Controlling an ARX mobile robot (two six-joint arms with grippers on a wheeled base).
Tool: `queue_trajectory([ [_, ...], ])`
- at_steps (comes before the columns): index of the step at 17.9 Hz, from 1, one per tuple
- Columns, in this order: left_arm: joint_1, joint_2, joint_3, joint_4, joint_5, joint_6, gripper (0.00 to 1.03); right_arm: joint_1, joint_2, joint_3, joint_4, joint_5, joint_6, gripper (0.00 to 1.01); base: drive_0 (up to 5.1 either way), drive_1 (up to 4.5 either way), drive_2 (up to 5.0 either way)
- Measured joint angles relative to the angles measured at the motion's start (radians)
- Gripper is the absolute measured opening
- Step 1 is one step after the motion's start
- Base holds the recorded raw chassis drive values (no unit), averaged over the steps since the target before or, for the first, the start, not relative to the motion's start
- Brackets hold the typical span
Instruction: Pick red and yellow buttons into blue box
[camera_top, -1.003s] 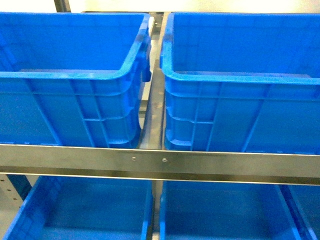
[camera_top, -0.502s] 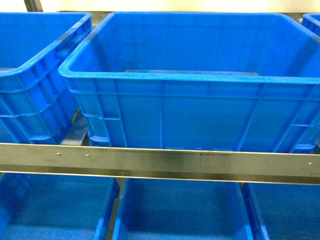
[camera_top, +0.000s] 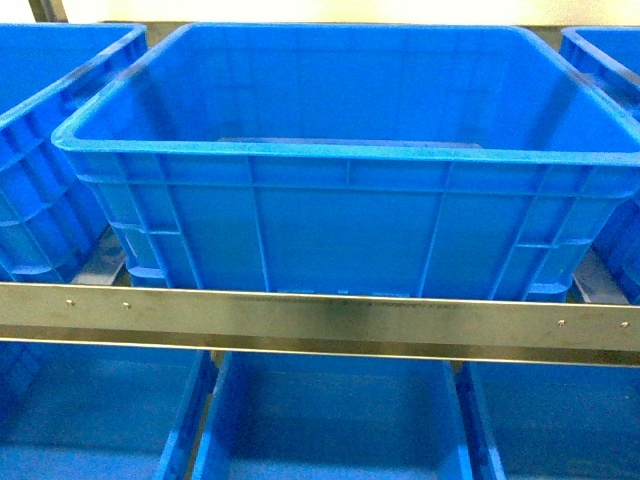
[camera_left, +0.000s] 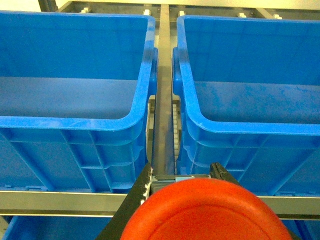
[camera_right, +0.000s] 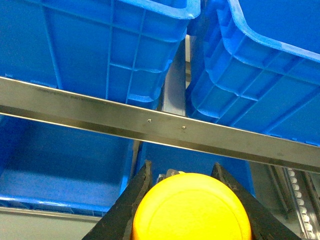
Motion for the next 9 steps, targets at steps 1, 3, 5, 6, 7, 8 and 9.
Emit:
queue_trajectory([
  [1,0.000,0.000,0.000,-0.002,0.000,0.000,0.26,0.000,0.000,0.000,0.000,0.000,0.000,0.32,0.0,0.00,0.0],
  [3,0.000,0.000,0.000,-0.001,0.000,0.000,0.26,0.000,0.000,0.000,0.000,0.000,0.000,0.32,0.0,0.00,0.0],
  [5,0.000,0.000,0.000,-0.001,0.000,0.000,0.26,0.000,0.000,0.000,0.000,0.000,0.000,0.32,0.0,0.00,0.0],
  [6,0.000,0.000,0.000,-0.001,0.000,0.000,0.26,0.000,0.000,0.000,0.000,0.000,0.000,0.32,0.0,0.00,0.0],
  [7,0.000,0.000,0.000,-0.001,0.000,0.000,0.26,0.000,0.000,0.000,0.000,0.000,0.000,0.32,0.0,0.00,0.0],
  [8,0.000,0.000,0.000,-0.001,0.000,0.000,0.26,0.000,0.000,0.000,0.000,0.000,0.000,0.32,0.0,0.00,0.0],
  [9,0.000,0.000,0.000,-0.001,0.000,0.000,0.26,0.000,0.000,0.000,0.000,0.000,0.000,0.32,0.0,0.00,0.0],
])
